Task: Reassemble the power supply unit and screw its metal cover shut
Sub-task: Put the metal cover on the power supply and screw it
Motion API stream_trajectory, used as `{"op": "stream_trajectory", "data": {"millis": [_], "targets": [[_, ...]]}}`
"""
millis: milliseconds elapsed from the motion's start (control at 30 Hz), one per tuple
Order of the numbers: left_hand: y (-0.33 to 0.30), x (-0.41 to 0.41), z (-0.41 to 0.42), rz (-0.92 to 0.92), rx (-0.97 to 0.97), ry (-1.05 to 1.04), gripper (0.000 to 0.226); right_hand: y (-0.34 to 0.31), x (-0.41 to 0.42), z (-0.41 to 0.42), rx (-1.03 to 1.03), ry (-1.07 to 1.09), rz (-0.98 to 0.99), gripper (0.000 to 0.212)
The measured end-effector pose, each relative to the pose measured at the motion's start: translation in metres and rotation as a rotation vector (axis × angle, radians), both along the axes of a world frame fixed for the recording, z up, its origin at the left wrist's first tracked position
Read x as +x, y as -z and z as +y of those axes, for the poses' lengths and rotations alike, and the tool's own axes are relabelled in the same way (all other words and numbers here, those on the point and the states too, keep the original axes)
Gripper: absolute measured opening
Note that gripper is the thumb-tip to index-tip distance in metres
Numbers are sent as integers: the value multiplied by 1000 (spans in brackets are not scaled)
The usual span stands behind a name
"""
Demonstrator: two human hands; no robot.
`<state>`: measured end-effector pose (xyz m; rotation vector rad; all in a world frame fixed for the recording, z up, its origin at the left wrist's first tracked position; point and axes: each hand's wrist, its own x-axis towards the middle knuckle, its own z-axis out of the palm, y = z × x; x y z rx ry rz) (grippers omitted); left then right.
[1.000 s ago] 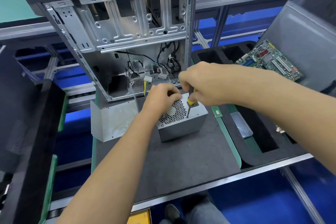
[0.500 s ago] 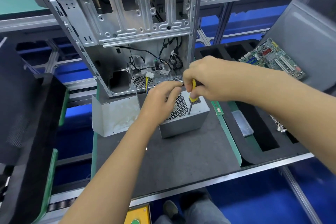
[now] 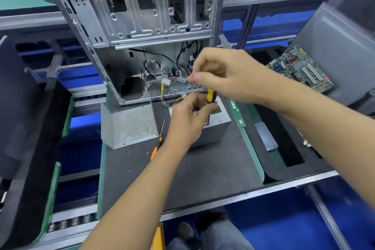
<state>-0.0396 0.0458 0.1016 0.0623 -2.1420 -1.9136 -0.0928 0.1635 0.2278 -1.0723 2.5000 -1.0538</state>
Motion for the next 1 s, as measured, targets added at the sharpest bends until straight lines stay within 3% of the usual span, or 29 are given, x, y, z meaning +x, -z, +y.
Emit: {"op": "stream_trajectory", "data": {"millis": [67, 200, 267, 367, 467, 600, 733, 900, 1000], "targets": [[1, -1, -7, -14, -37, 74, 12, 8, -1, -5, -376, 93, -233, 27], [1, -2, -11, 22, -129, 199, 12, 33, 2, -31, -707, 325, -445, 46], [-2, 0, -5, 72, -163, 120, 9, 39, 6, -39, -864, 427, -435, 46], [-5, 3, 9, 110, -128, -121, 18, 48, 17, -45, -893, 471, -320, 43], [-7, 2, 12, 59, -94, -176, 19, 47, 16, -42, -690, 492, -215, 43], [-11, 1, -8, 36, -186, 151, 15, 34, 6, -21, -421, 339, -150, 37], [-20, -10, -20, -60, -310, 297, 12, 31, 13, -6, 207, 257, 514, 28], [-18, -12, -19, 20, -263, 325, 5, 5, 4, 10, 485, -21, 487, 19], [-10, -9, -9, 58, -111, 107, 32, 1, 0, 4, 616, -4, 606, 23]]}}
